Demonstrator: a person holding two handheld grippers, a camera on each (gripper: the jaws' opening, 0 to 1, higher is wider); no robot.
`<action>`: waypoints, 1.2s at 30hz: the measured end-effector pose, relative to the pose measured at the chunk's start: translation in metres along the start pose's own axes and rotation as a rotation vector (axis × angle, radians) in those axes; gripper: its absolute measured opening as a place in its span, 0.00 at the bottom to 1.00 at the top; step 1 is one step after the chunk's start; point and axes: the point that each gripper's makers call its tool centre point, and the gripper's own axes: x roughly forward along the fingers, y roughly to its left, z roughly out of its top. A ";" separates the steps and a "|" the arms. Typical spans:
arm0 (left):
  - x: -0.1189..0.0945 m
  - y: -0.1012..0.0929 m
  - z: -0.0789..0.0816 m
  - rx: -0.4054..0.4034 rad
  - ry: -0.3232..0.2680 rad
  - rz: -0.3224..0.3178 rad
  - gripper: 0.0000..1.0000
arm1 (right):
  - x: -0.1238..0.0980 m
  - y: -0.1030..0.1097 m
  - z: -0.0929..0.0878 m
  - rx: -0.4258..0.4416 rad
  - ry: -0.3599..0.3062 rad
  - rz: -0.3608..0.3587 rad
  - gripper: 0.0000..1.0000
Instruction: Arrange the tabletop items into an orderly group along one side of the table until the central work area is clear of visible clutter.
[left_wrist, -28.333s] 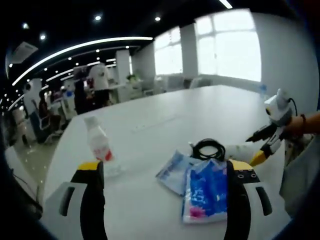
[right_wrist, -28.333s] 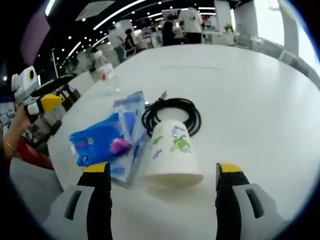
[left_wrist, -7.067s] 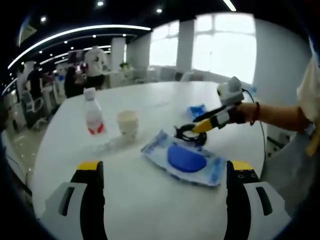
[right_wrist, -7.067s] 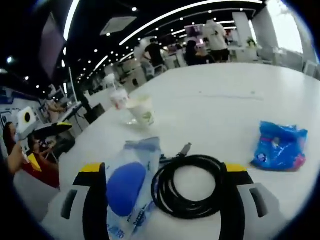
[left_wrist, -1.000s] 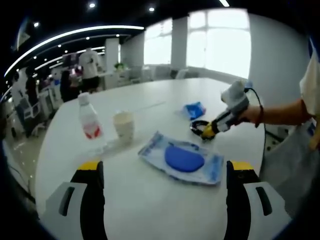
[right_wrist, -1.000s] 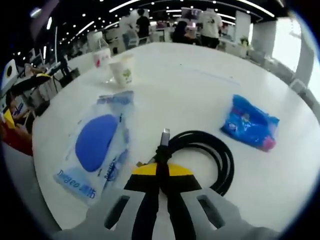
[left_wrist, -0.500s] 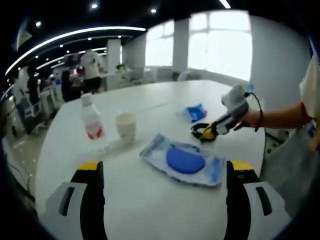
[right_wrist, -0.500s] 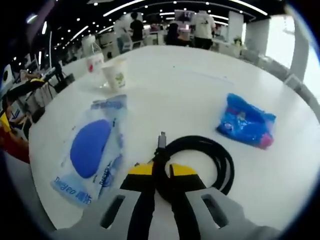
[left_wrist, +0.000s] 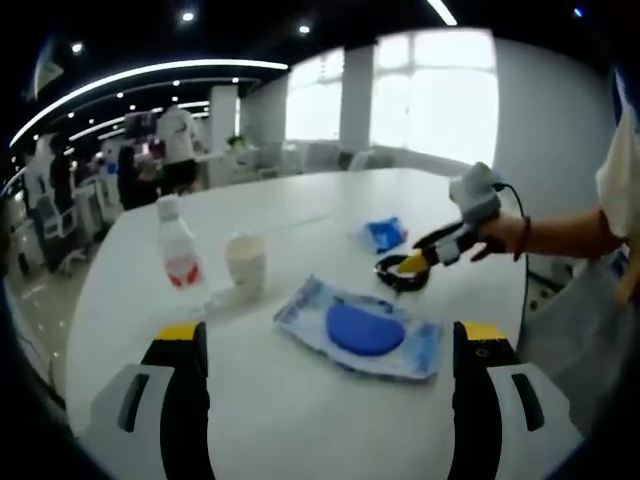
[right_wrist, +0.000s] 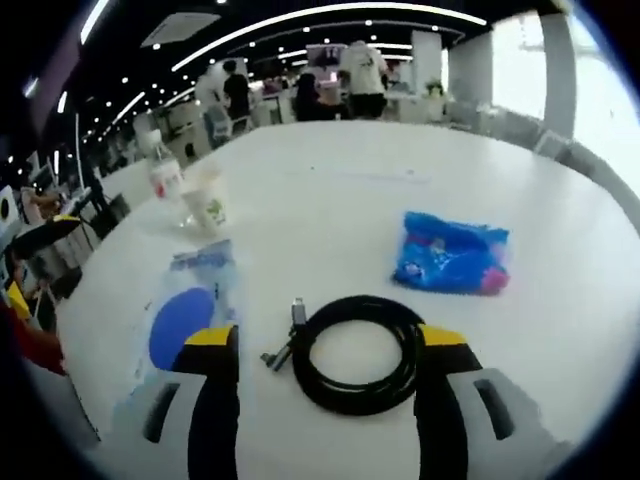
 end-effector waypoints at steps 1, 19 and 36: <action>0.000 0.000 -0.001 0.002 0.005 -0.005 0.99 | -0.001 0.001 -0.002 0.019 0.009 0.006 0.78; 0.014 0.009 -0.007 0.074 0.033 -0.039 0.99 | -0.025 0.024 -0.008 0.090 0.038 0.028 0.99; 0.045 0.022 -0.007 0.077 0.027 -0.093 0.99 | -0.046 0.077 -0.039 0.160 0.136 0.094 0.99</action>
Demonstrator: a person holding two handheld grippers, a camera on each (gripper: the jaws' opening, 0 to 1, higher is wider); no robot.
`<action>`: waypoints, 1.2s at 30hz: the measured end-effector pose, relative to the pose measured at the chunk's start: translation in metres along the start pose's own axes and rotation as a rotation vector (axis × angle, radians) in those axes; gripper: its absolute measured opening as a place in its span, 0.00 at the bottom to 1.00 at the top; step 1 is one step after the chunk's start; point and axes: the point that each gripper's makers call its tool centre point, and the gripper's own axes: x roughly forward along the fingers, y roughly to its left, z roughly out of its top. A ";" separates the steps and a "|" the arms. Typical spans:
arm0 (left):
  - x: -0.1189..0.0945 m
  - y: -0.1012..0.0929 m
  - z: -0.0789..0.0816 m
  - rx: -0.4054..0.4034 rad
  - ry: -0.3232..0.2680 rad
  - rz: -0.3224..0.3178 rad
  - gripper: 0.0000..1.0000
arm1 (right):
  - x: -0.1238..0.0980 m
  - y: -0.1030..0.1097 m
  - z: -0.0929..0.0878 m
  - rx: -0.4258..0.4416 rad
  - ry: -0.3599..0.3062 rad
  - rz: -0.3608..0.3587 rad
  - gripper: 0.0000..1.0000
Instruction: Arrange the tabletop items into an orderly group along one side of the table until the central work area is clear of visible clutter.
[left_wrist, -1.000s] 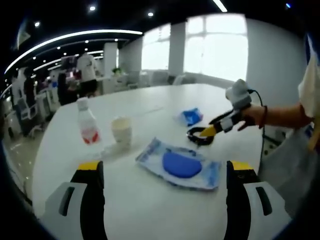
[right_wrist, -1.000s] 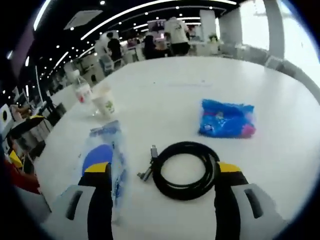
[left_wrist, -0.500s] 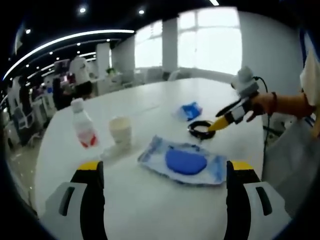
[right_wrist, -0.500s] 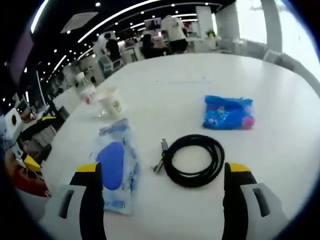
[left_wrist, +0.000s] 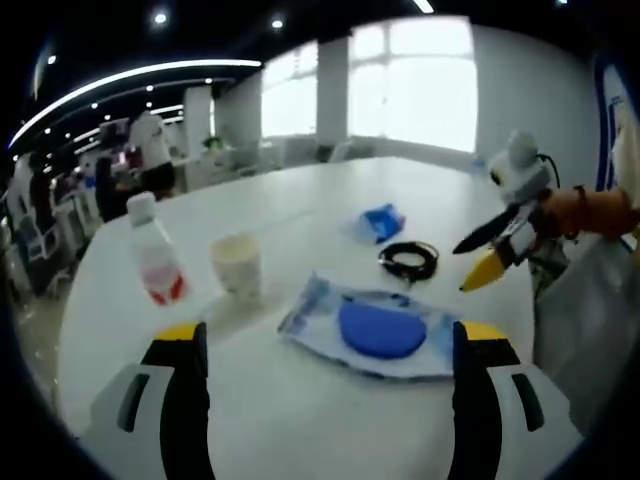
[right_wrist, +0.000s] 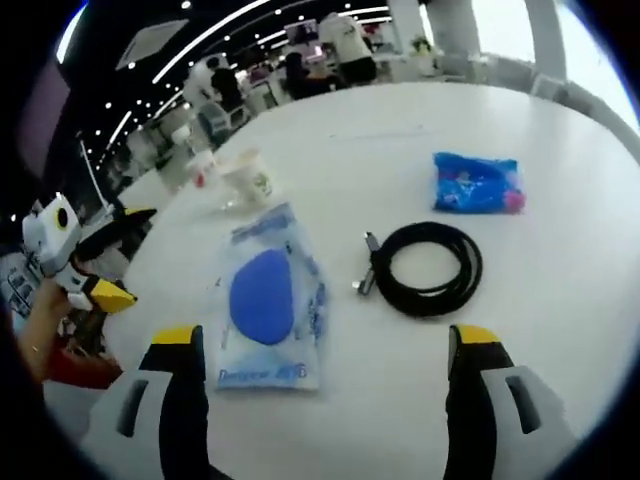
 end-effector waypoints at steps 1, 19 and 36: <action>0.002 0.000 0.000 -0.002 0.000 -0.006 0.99 | 0.000 0.002 -0.001 0.000 0.000 0.003 0.99; 0.050 0.010 -0.006 0.010 0.042 -0.084 0.99 | 0.005 0.038 -0.015 0.130 0.011 0.040 0.97; 0.086 0.033 -0.031 0.054 0.103 -0.074 0.91 | 0.013 0.083 -0.042 0.198 0.100 0.149 0.84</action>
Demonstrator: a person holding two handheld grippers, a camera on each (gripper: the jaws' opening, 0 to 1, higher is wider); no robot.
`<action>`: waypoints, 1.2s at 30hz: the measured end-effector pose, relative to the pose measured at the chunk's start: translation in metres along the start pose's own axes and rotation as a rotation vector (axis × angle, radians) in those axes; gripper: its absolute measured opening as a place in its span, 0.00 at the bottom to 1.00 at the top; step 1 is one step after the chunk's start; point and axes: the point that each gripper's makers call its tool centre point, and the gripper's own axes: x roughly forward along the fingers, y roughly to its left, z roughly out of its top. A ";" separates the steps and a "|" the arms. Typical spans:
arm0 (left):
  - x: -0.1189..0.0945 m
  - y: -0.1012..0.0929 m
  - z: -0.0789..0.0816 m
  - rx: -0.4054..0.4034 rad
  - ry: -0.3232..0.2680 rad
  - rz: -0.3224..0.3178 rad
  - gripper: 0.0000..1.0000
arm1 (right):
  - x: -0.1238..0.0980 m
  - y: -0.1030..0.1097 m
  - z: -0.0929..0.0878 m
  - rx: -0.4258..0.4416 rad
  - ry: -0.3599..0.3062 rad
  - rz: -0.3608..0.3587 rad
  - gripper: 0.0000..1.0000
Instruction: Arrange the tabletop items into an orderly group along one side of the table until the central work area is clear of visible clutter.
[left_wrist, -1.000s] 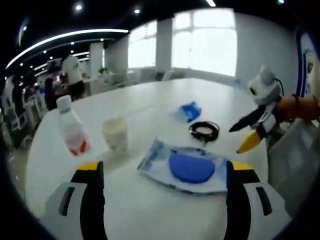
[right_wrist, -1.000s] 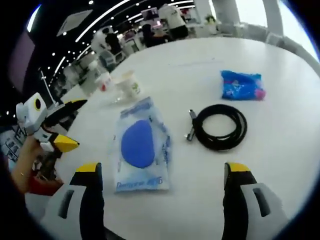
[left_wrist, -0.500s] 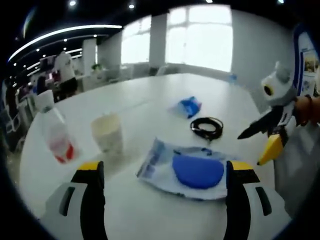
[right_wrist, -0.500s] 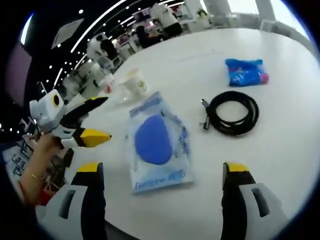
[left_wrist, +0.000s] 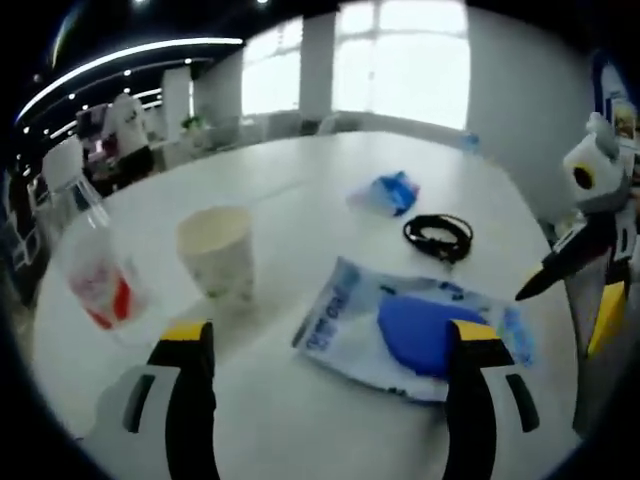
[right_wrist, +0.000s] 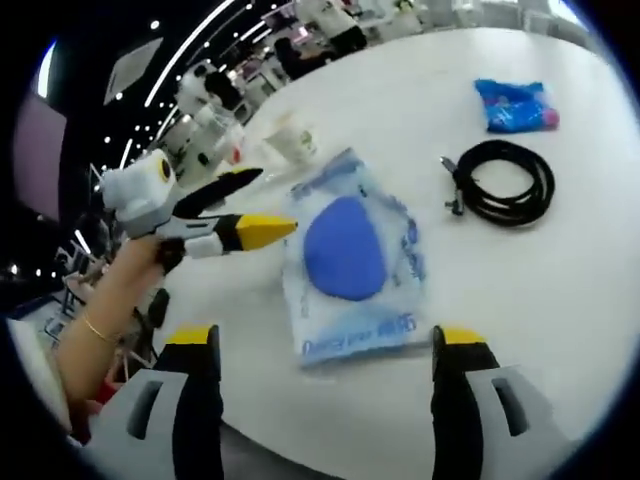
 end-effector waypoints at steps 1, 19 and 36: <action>0.001 0.000 0.000 -0.003 -0.001 -0.004 0.88 | 0.000 0.001 0.000 0.002 0.001 0.005 0.84; 0.028 -0.007 -0.002 -0.033 0.008 -0.109 0.70 | 0.001 0.000 -0.020 0.160 0.023 -0.022 0.52; 0.033 -0.006 -0.013 -0.065 0.040 -0.124 0.40 | 0.020 0.012 -0.031 0.353 0.055 0.009 0.28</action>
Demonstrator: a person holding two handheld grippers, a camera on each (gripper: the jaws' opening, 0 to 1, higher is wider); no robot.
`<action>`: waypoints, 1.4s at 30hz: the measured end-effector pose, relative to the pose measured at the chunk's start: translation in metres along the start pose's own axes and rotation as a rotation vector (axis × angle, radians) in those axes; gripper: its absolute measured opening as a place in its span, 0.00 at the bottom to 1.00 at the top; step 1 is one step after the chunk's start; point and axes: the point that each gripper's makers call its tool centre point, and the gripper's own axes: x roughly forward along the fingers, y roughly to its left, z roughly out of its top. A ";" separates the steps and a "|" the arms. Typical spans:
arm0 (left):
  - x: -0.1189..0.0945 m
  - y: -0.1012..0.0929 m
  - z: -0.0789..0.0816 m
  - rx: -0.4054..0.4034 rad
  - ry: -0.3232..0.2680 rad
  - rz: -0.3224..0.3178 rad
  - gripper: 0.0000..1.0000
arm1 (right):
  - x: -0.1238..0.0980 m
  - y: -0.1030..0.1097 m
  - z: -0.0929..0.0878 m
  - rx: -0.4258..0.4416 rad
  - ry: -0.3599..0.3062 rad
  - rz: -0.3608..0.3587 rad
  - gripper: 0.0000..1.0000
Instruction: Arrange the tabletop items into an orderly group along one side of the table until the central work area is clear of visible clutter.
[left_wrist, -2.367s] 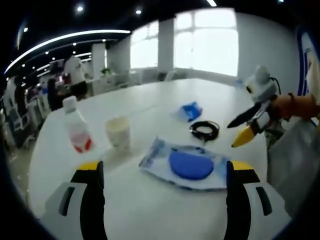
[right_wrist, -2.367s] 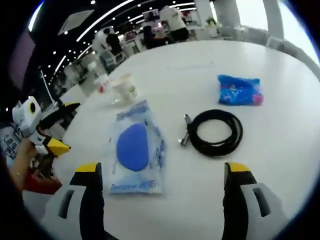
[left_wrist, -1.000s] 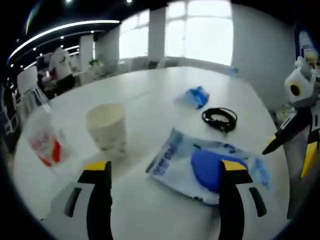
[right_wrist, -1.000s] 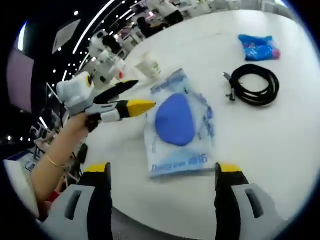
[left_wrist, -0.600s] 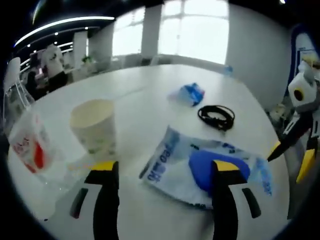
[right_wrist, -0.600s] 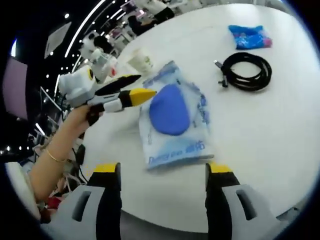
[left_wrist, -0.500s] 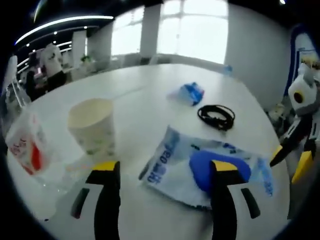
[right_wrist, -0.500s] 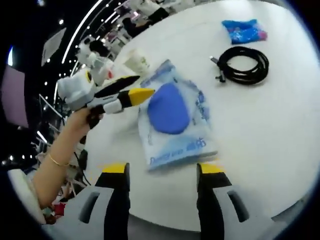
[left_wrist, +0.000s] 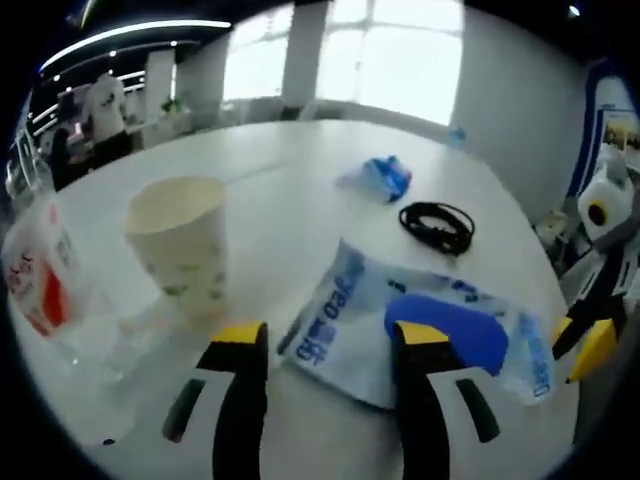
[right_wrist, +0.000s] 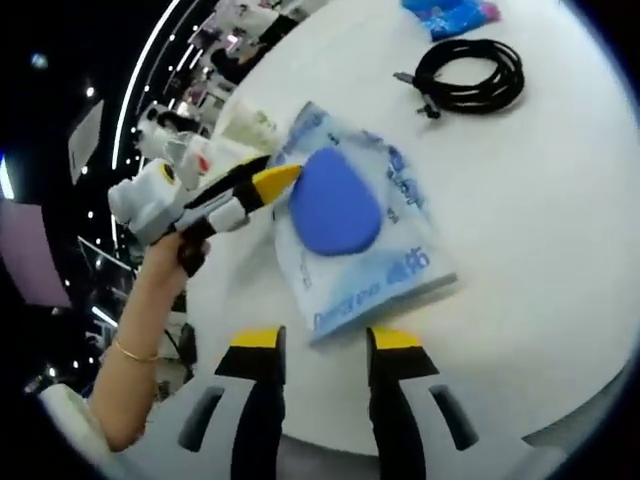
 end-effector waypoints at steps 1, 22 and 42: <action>-0.001 0.002 -0.001 0.022 0.009 0.007 0.37 | 0.001 -0.001 -0.001 0.000 0.006 -0.005 0.28; -0.007 0.012 -0.006 0.076 0.045 0.068 0.11 | 0.005 -0.018 0.007 0.054 -0.030 -0.027 0.08; -0.021 0.007 -0.009 0.140 0.099 0.061 0.00 | -0.009 -0.016 0.013 -0.044 -0.064 -0.044 0.01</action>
